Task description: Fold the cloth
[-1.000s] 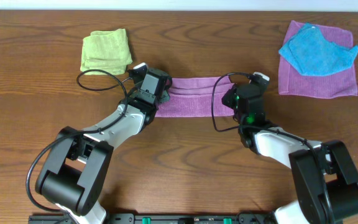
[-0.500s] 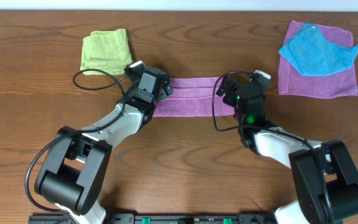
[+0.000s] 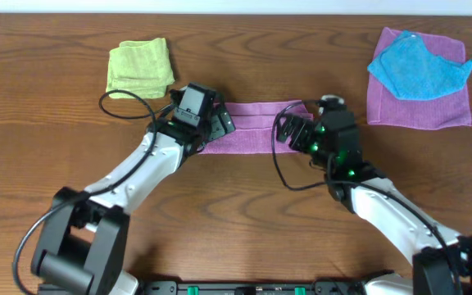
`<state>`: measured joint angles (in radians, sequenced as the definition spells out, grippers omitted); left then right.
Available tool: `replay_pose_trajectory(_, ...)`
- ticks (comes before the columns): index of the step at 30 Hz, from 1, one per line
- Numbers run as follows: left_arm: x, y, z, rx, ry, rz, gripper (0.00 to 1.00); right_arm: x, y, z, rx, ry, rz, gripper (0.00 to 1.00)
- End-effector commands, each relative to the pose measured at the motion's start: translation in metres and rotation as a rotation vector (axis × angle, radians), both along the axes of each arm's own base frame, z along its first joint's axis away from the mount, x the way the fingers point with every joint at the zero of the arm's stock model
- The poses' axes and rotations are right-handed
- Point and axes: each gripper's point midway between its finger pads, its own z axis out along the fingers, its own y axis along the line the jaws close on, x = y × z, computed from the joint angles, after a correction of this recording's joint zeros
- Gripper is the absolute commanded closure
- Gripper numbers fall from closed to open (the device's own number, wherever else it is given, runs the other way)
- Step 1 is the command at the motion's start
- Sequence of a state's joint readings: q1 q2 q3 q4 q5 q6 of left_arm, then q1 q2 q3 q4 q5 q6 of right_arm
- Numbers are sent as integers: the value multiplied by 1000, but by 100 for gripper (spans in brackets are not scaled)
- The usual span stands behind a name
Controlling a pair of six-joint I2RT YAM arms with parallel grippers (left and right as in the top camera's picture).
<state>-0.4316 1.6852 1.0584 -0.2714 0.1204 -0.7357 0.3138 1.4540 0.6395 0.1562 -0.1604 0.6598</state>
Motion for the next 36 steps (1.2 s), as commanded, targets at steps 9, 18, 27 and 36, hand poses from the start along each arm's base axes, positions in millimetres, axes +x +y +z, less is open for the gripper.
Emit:
replay_pose_trajectory(9,1,-2,6,-62,11,-111,5,5,47,-7,4,34,311,3)
replay_pose_trajectory(18,20,42,8,-103,20,-5,5,10,55,-60,67,259,236,10)
replay_pose_trajectory(27,24,53,8,-114,21,21,5,32,32,-62,51,266,0,27)
replay_pose_trajectory(36,20,53,7,-116,36,19,5,65,10,-52,-27,113,-129,81)
